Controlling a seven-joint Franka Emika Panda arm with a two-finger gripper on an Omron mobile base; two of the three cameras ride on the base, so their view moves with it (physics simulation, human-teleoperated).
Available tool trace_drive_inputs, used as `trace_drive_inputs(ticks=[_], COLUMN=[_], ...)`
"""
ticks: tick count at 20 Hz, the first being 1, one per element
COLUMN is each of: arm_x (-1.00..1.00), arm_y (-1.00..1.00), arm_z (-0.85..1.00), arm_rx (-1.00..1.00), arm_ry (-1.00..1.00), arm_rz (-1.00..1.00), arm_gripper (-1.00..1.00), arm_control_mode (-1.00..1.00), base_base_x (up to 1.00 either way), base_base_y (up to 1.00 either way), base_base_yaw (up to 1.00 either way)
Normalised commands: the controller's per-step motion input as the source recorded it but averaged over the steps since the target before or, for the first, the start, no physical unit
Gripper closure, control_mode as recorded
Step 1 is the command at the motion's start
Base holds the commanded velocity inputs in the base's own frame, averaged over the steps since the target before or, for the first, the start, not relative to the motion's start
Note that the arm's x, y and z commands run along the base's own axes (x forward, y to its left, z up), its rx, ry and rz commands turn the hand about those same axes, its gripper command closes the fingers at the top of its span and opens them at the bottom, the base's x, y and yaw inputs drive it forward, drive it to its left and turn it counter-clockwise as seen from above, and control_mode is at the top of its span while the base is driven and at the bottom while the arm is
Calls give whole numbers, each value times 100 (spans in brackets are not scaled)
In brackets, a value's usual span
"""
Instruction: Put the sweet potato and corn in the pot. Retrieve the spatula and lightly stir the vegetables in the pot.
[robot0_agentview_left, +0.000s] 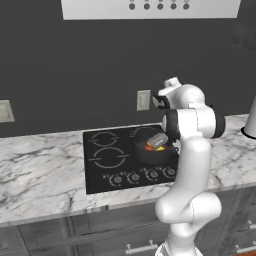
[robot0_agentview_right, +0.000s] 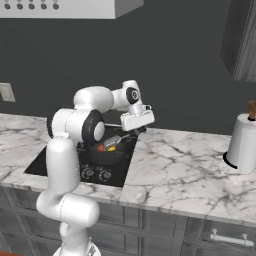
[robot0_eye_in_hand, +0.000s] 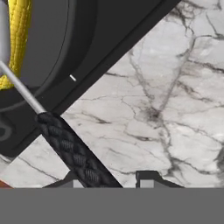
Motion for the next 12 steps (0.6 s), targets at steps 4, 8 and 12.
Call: trace_drive_inputs(ticks=[4, 8, 12], arm_x=[46, 36, 27], arm_y=[-14, -16, 8], arm_z=[-40, -21, -2], arm_rx=[-4, -4, -1], arm_ry=[-2, 0, 0], arm_rz=[0, 0, 0], arm_gripper=[100, 100, 100], arm_control_mode=[-100, -100, -100], base_base_x=[0, 0, 0], base_base_y=[0, 0, 0], base_base_yaw=[0, 0, 0])
